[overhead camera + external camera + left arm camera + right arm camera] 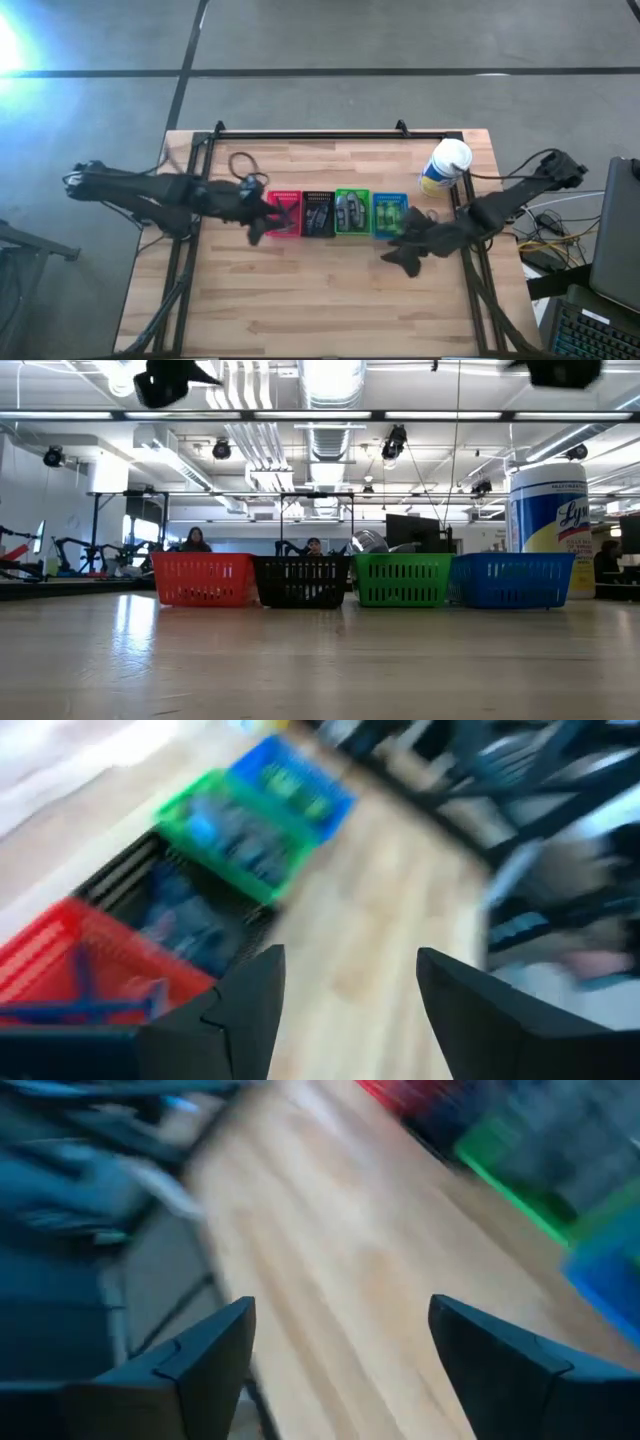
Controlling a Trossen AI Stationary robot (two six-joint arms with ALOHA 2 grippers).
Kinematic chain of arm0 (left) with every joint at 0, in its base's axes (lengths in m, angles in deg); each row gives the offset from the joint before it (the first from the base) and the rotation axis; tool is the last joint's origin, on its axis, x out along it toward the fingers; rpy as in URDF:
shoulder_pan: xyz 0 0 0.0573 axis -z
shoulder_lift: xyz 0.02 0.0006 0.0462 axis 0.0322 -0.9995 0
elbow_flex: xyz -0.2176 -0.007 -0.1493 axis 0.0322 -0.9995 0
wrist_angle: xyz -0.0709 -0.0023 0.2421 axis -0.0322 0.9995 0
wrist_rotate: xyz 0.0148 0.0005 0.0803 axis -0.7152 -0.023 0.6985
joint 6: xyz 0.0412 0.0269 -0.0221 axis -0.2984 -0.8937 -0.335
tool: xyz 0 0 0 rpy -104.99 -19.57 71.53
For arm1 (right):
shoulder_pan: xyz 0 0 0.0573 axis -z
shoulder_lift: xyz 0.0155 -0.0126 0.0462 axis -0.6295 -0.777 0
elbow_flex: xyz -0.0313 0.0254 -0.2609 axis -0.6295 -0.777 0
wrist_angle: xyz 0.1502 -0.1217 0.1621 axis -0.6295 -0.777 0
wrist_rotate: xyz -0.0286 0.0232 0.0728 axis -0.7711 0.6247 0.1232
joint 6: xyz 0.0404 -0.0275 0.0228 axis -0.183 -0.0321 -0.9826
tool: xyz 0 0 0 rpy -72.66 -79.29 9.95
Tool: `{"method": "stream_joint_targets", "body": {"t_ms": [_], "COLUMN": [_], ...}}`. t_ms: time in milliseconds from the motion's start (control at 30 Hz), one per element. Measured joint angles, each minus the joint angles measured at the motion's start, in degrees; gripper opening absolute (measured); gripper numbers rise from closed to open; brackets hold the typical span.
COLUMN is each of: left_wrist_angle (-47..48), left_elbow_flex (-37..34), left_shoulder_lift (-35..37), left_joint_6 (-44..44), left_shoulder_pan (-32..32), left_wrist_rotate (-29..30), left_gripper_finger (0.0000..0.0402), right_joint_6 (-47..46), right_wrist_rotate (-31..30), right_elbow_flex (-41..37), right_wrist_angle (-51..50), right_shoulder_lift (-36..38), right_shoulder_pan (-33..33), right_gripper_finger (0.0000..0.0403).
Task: Pick & Place Travel size toiletries
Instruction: Return to Home Position
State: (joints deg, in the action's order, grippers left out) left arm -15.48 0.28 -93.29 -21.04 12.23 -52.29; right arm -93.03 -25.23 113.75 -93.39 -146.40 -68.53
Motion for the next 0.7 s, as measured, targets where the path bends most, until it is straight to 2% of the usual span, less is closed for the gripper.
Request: {"method": "stream_joint_targets", "body": {"t_ms": [33,100,167,267,333,400,467,533,633,700], "left_wrist_angle": [-1.8,-7.5,-15.1,-31.1,-43.4,-51.2,-53.4,-53.2,-52.4,-52.1], "left_elbow_flex": [-0.3,-2.1,-6.2,-16.2,-23.8,-29.4,-33.3,-36.0,-39.5,-41.5], "left_shoulder_lift": [1.6,4.1,6.2,8.1,8.7,10.3,14.4,19.2,27.0,32.5], "left_joint_6": [-0.2,-6.2,-9.8,-12.2,-15.1,-16.2,-16.1,-15.6,-14.2,-12.5], "left_shoulder_pan": [0.8,3.4,5.4,5.3,3.8,-0.7,-7.7,-14.8,-25.2,-31.0], "left_wrist_rotate": [0.1,3.6,5.6,4.8,2.1,-2.6,-9.1,-19.5,-35.0,-40.1], "left_gripper_finger": [0.0231,0.0231,0.0232,0.0232,0.0232,0.0232,0.0232,0.0232,0.0232,0.0232], "right_joint_6": [4.0,17.7,25.0,28.9,29.6,28.6,27.3,26.0,28.4,31.5], "right_wrist_rotate": [-1.3,-6.0,-5.5,3.9,10.9,20.4,31.6,37.9,39.3,37.6], "right_elbow_flex": [0.0,-1.4,-5.5,-15.7,-22.7,-27.7,-30.5,-32.9,-35.6,-37.4], "right_wrist_angle": [3.2,16.0,29.7,54.9,69.2,77.5,82.9,84.4,84.3,83.8], "right_shoulder_lift": [1.0,2.2,3.5,3.2,0.8,-0.8,-0.2,1.3,4.8,7.7], "right_shoulder_pan": [-1.0,-3.5,-2.7,2.0,6.8,13.0,19.9,25.4,28.4,28.8], "right_gripper_finger": [0.0295,0.0303,0.031,0.0319,0.0326,0.0332,0.0339,0.0345,0.0354,0.0357]}}
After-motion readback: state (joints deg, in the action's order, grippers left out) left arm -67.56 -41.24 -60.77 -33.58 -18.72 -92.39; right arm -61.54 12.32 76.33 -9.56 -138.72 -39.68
